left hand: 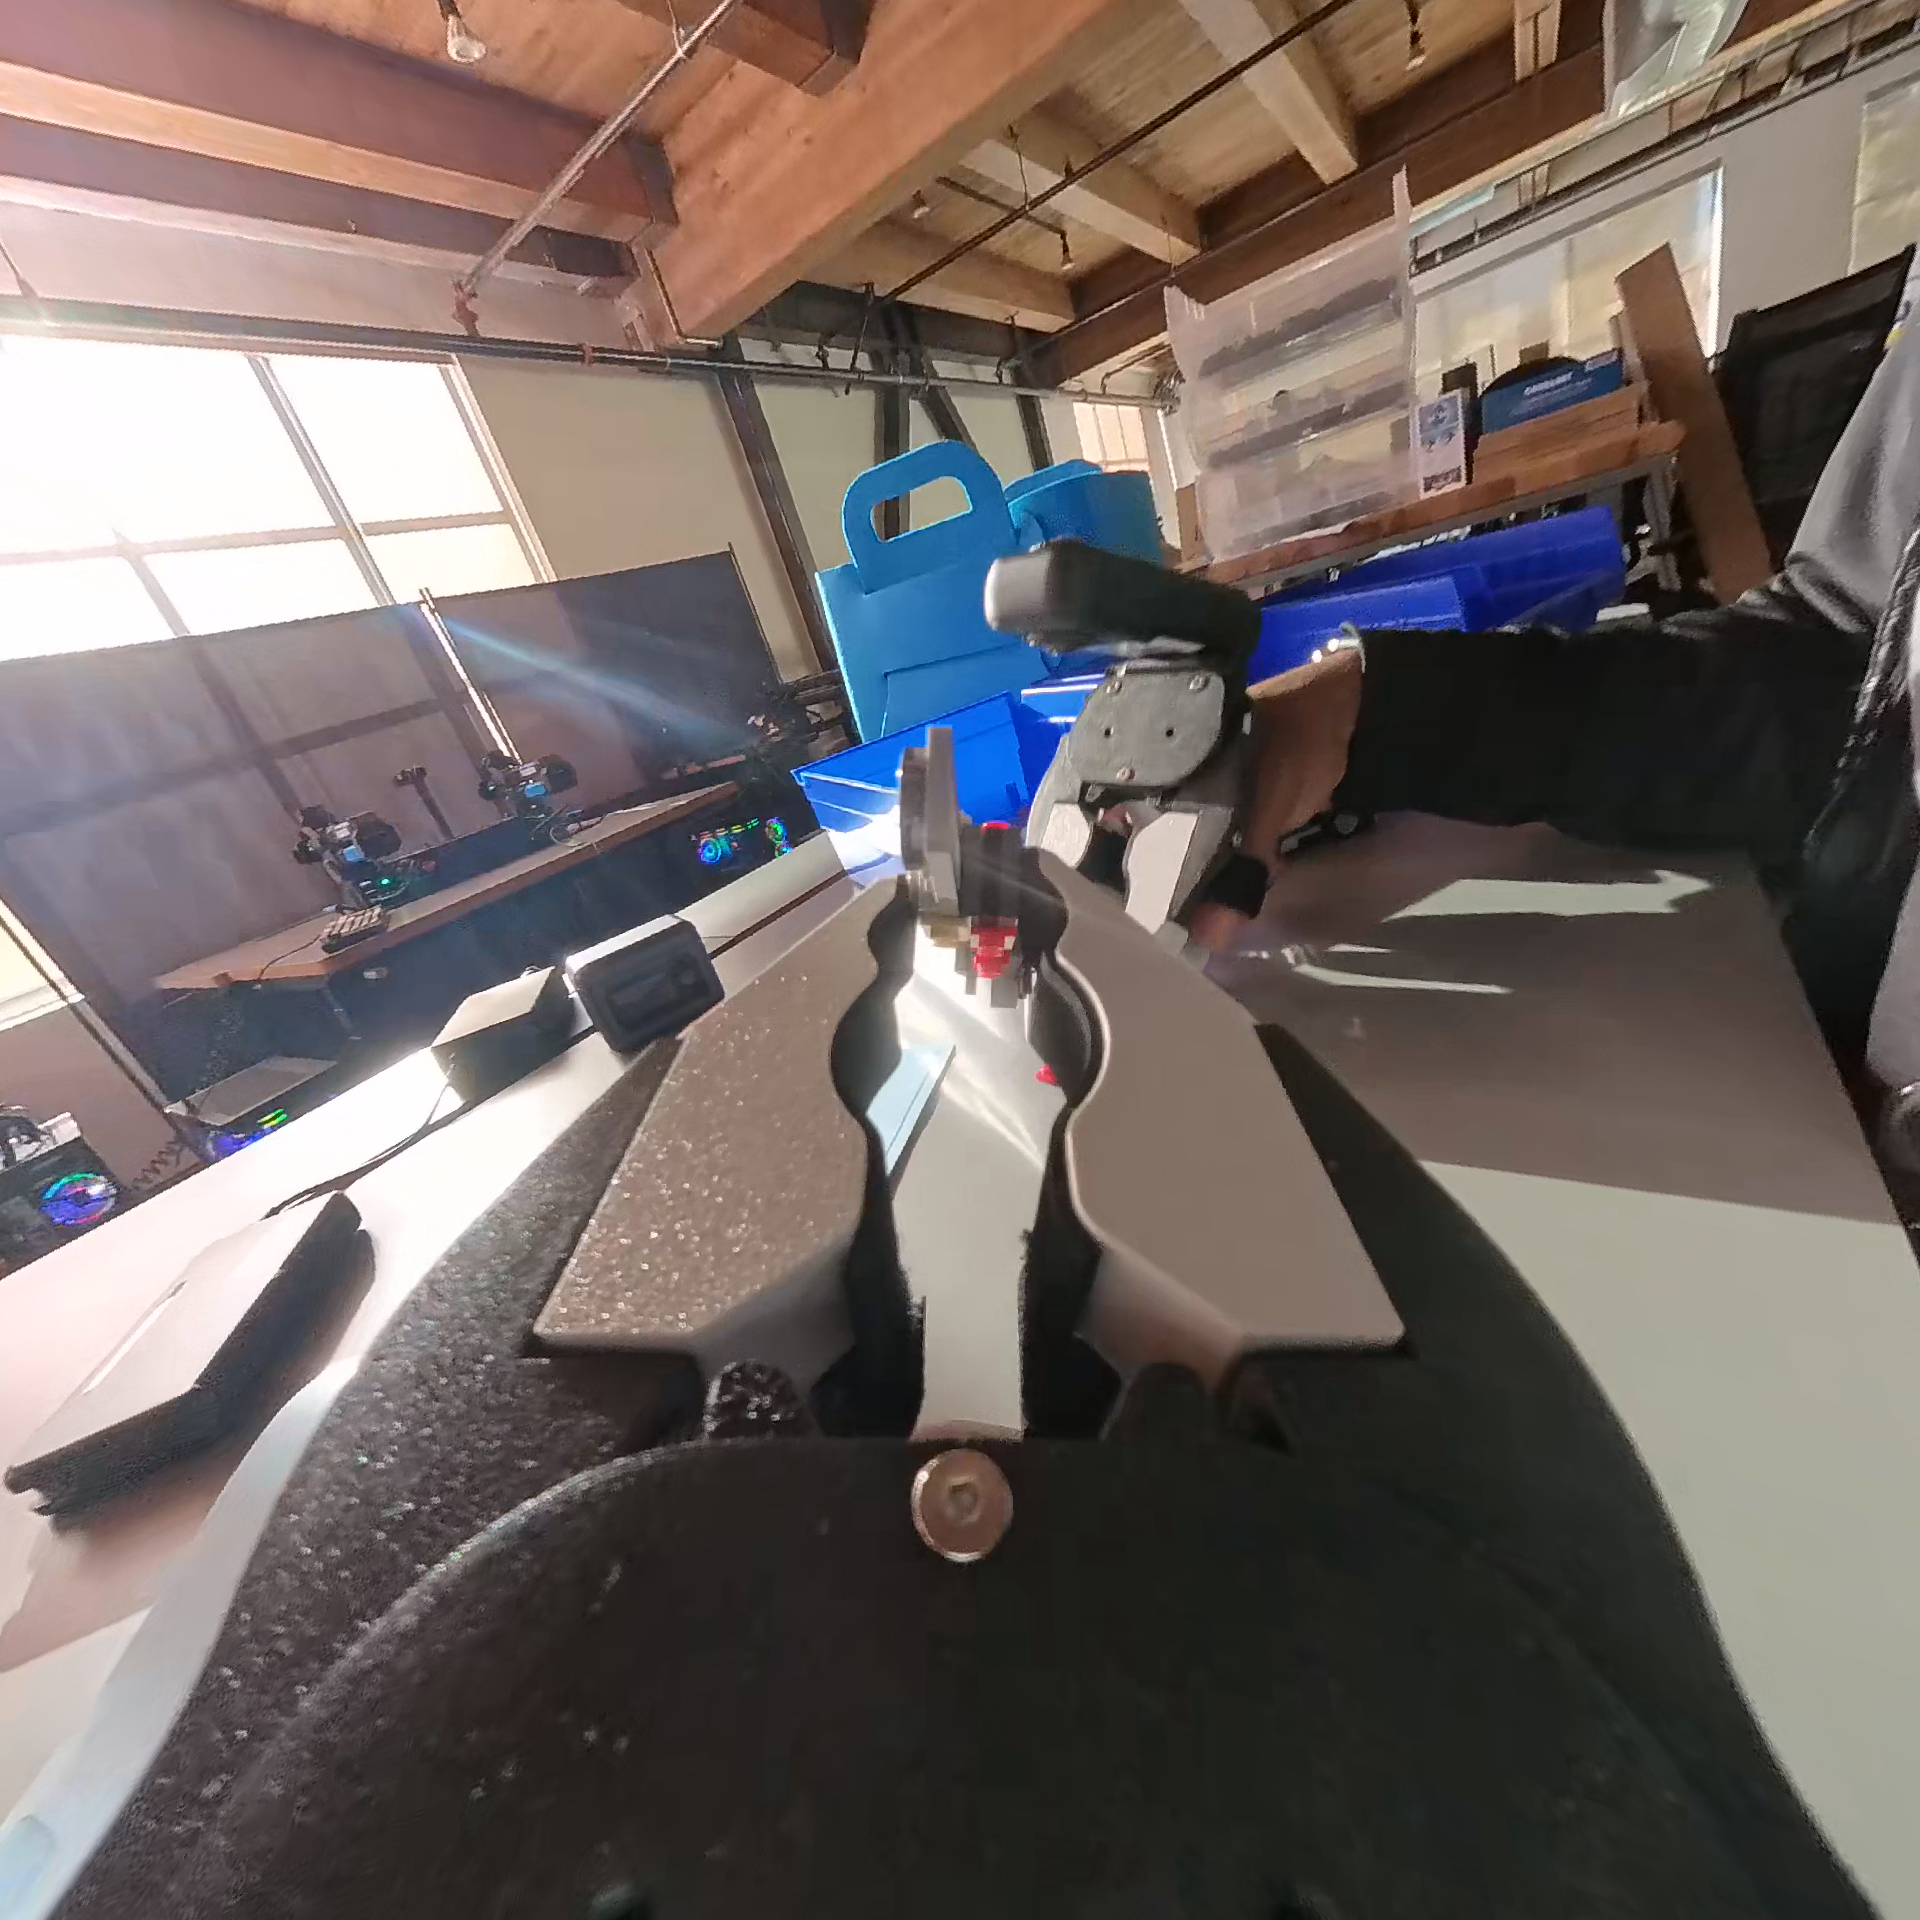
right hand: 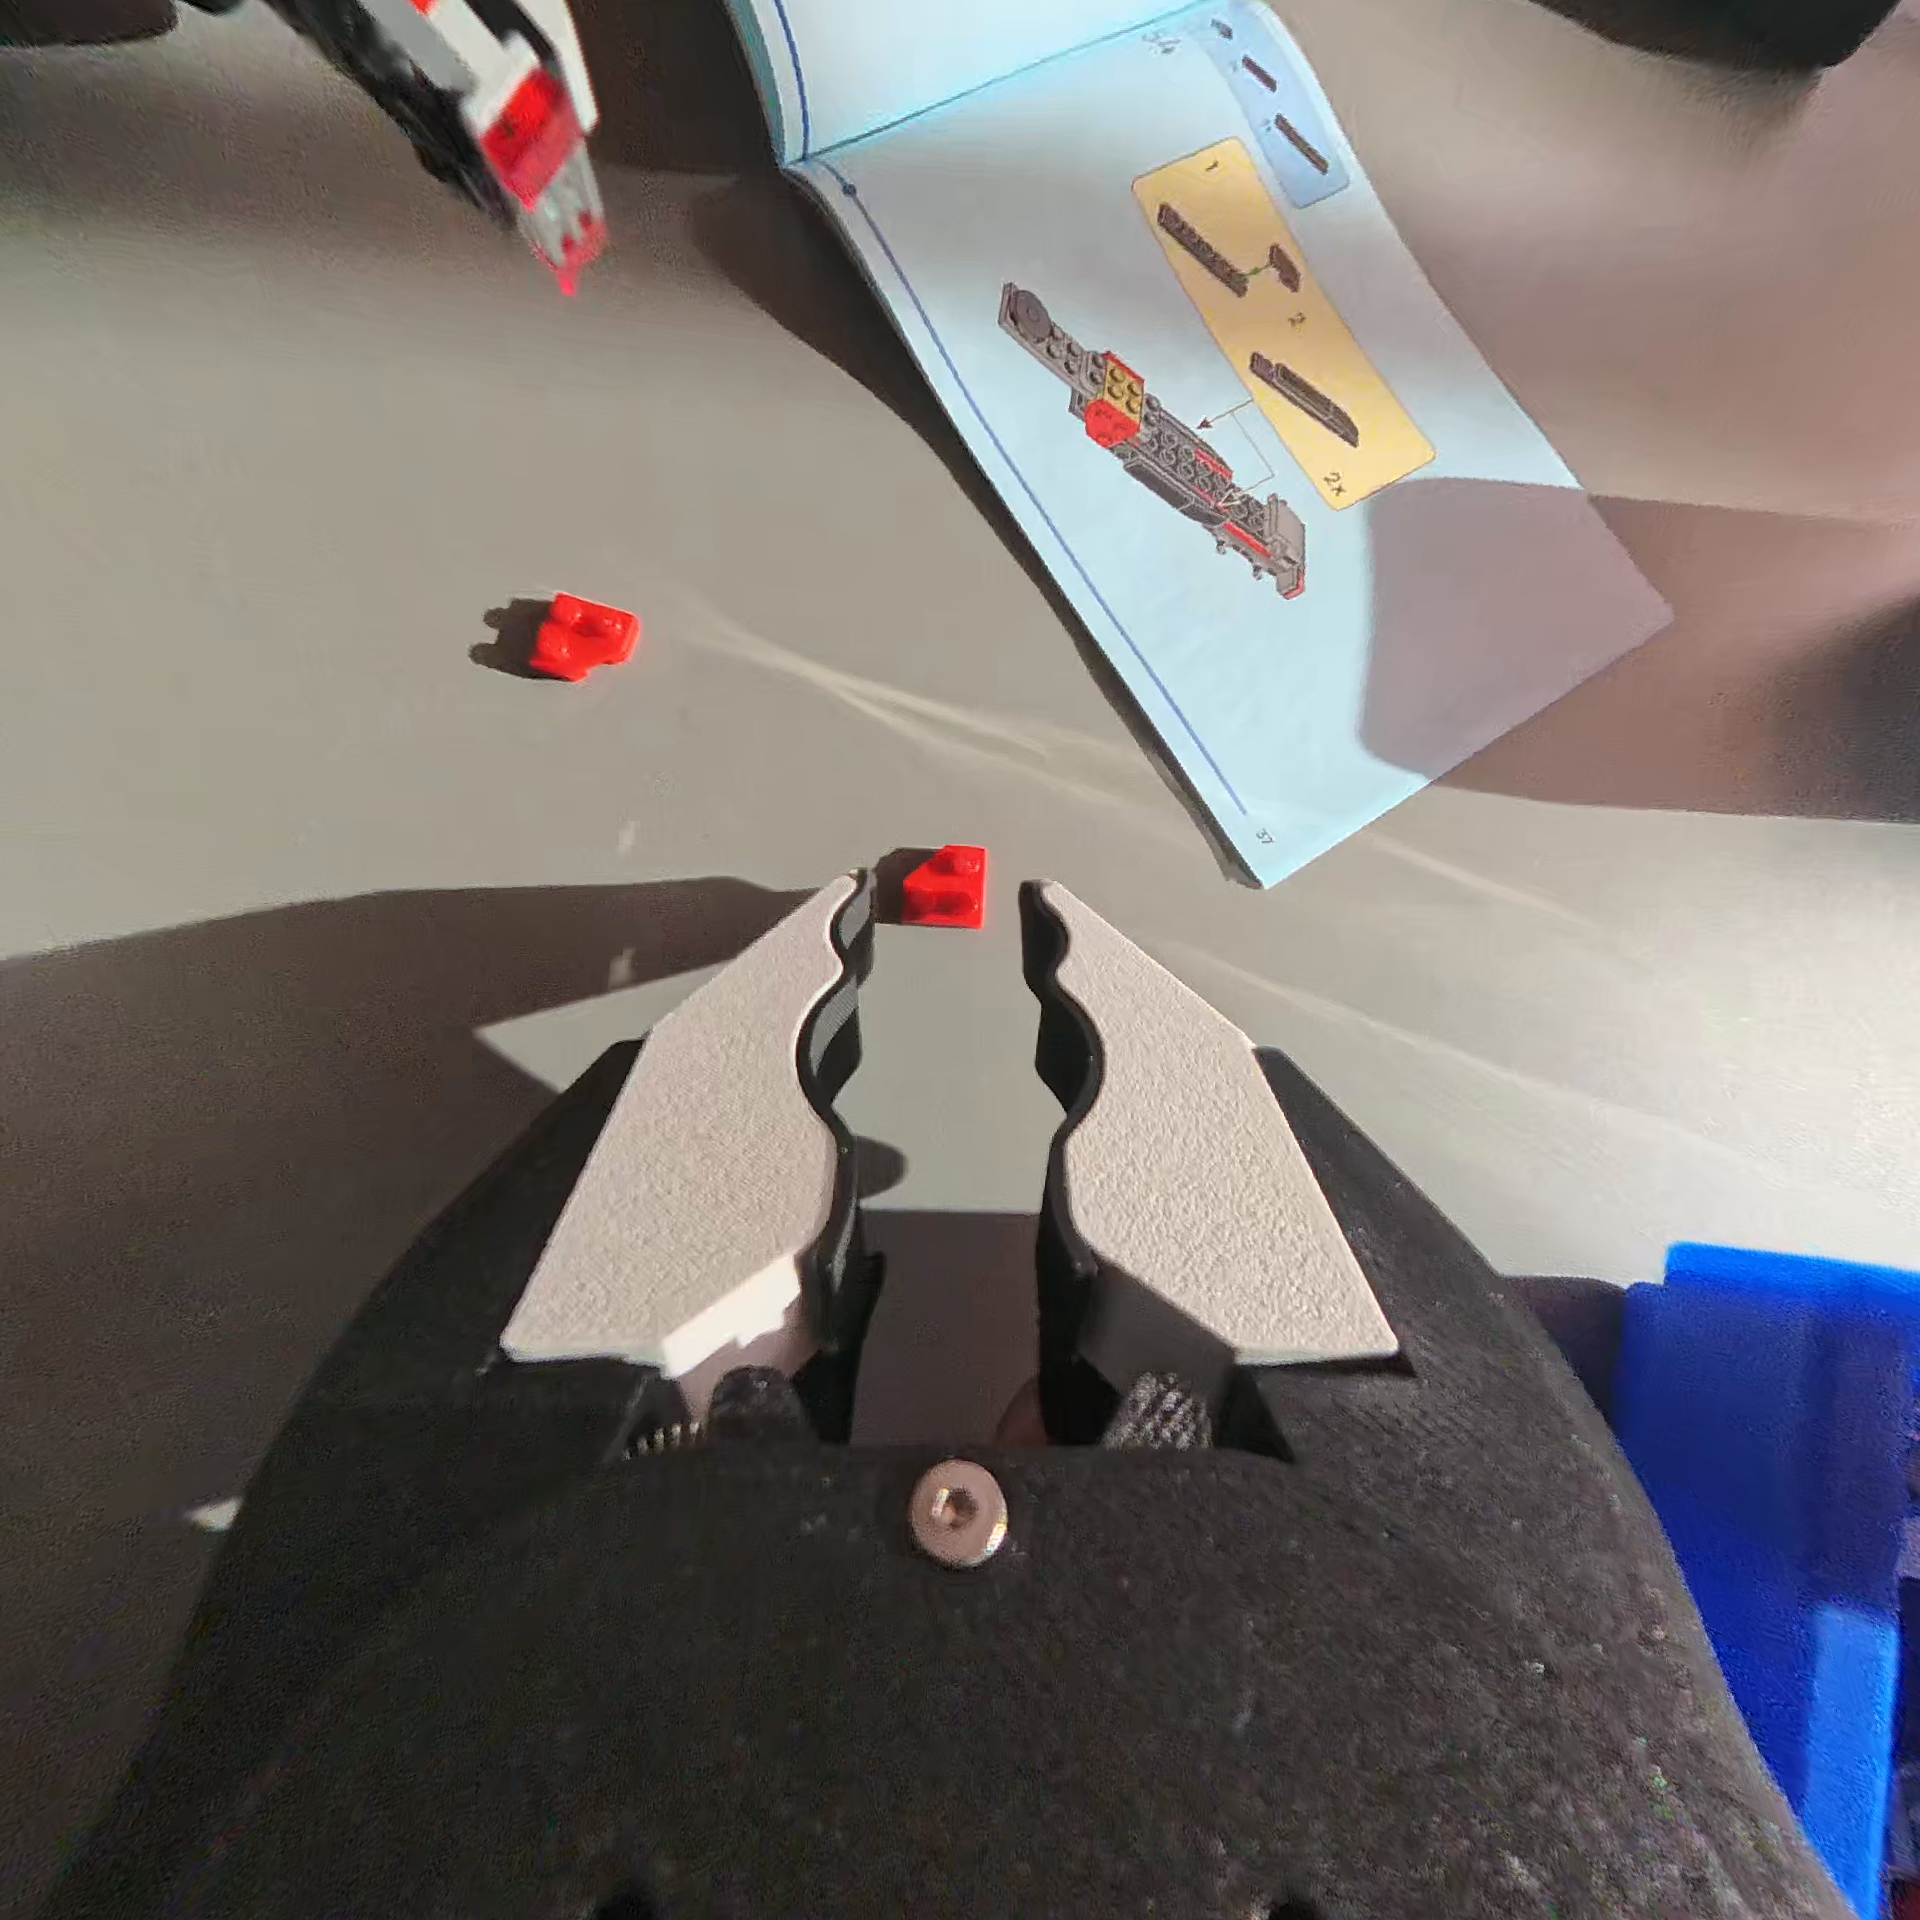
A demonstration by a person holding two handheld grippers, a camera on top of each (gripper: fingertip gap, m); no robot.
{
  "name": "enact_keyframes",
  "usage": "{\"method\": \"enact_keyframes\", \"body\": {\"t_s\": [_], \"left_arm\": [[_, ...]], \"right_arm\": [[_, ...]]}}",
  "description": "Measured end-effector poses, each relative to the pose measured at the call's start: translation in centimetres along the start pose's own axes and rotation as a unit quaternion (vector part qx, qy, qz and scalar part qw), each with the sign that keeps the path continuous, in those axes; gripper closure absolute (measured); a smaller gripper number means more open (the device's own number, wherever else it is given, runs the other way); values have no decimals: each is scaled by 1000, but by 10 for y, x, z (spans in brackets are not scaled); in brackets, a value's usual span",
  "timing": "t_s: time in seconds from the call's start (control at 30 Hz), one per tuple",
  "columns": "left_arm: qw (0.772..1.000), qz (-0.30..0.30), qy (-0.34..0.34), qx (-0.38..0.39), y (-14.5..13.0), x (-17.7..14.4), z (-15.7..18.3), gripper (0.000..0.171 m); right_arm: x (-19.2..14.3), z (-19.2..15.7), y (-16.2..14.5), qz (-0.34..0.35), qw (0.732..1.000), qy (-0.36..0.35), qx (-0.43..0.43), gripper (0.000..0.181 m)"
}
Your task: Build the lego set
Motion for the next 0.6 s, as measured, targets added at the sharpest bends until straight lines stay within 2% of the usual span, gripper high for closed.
{"method": "enact_keyframes", "body": {"t_s": [0.1,0.2,0.3,0.47,0.6], "left_arm": [[1000,15,-7,-20,4,0,1,151],[999,32,-11,-42,9,-2,1,151],[996,51,-11,-67,15,-4,-1,151],[991,85,-11,-98,25,-9,-5,151],[985,119,-5,-125,34,-11,-8,152]], "right_arm": [[6,-2,-1,-7,1000,5,-2,163],[7,0,2,0,1000,6,-3,163],[-2,2,19,39,999,9,10,163],[-46,-9,95,156,986,50,-9,164],[-73,-43,161,215,967,116,-72,164]]}}
Point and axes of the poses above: each gripper's, where its closed fingertips meet, x out along the fingers, y out of its top, z = x × y across the jaws, the point moved 1 cm from there along -x, back along the fingers, and after that the axes turned 6 degrees about z, right-handed, at the moved point
